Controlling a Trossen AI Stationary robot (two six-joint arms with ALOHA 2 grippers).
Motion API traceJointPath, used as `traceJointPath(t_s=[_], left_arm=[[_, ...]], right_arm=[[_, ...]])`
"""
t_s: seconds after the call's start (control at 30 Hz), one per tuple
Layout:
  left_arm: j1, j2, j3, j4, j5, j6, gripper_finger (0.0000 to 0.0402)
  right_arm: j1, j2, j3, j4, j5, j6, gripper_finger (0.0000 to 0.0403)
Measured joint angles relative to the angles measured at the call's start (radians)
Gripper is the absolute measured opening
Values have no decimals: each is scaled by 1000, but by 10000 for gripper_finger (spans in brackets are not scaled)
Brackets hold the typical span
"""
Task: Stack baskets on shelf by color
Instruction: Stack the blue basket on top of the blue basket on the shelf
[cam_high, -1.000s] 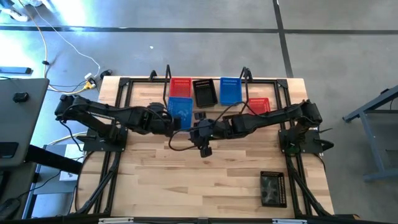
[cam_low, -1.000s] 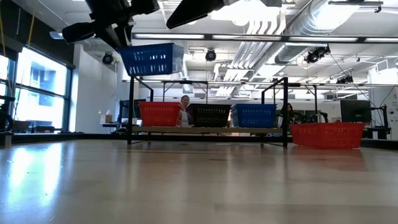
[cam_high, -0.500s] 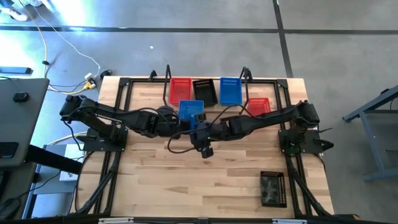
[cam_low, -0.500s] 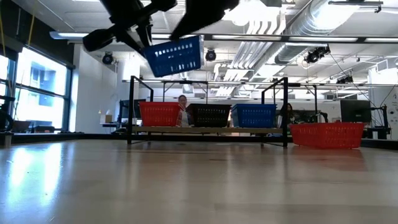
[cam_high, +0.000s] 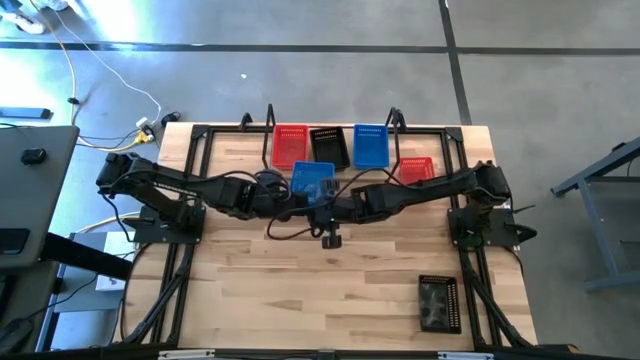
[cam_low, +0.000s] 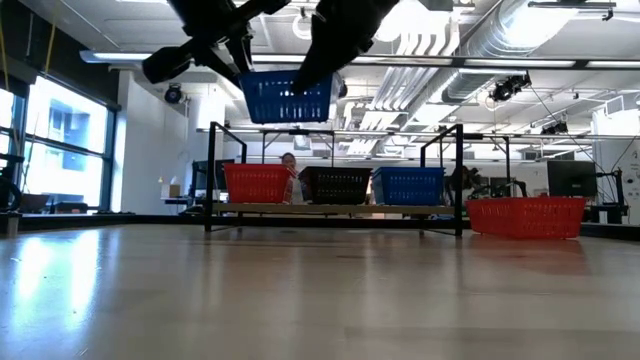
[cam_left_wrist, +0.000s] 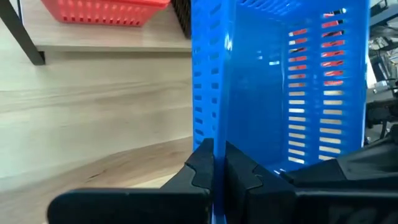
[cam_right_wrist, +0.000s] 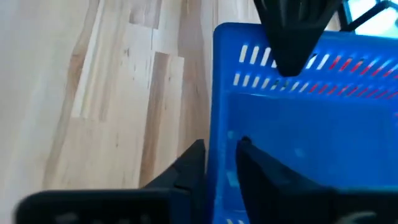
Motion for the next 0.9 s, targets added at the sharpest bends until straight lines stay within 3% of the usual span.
traceJointPath(t_s=[0.2, 0.7, 0.9], left_arm=[[6, 0, 0, 1, 11, 24, 4], [27, -2, 0, 1, 43, 259, 100], [66, -11, 2, 0, 107, 398, 121]], right_arm=[[-11, 4, 1, -17, -56, 74, 7], [-5, 11, -2, -88, -64, 234, 0], [22, 11, -2, -132, -64, 313, 0]])
